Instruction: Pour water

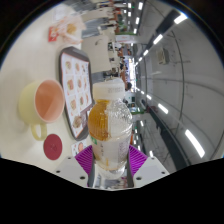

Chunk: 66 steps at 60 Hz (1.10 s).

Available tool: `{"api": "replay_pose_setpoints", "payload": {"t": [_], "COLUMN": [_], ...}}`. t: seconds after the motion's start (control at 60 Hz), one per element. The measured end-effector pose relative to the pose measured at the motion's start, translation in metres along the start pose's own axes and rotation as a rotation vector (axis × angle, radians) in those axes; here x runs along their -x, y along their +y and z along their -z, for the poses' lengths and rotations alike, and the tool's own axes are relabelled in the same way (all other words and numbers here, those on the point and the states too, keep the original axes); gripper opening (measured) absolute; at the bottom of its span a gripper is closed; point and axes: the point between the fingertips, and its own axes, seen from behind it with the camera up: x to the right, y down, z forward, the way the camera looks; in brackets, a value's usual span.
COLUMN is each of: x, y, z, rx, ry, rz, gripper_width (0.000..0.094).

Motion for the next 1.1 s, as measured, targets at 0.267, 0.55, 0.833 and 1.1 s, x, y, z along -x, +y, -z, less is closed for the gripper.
{"api": "replay_pose_setpoints", "payload": {"t": [0.267,0.55,0.833,1.1], "x": [0.003,0.086,0.133,0.106], "y": [0.004,0.004,0.014,0.040], "z": [-0.010,-0.039,-0.040,-0.008], "rx": [-0.029,-0.025,-0.007,0.079], "ry": [-0.273,-0.450,-0.496,-0.514], "rz": [-0.959,-1.300,-1.397,-1.335], "gripper_width": [0.0443,0.0442,0.0488,0.0855]}}
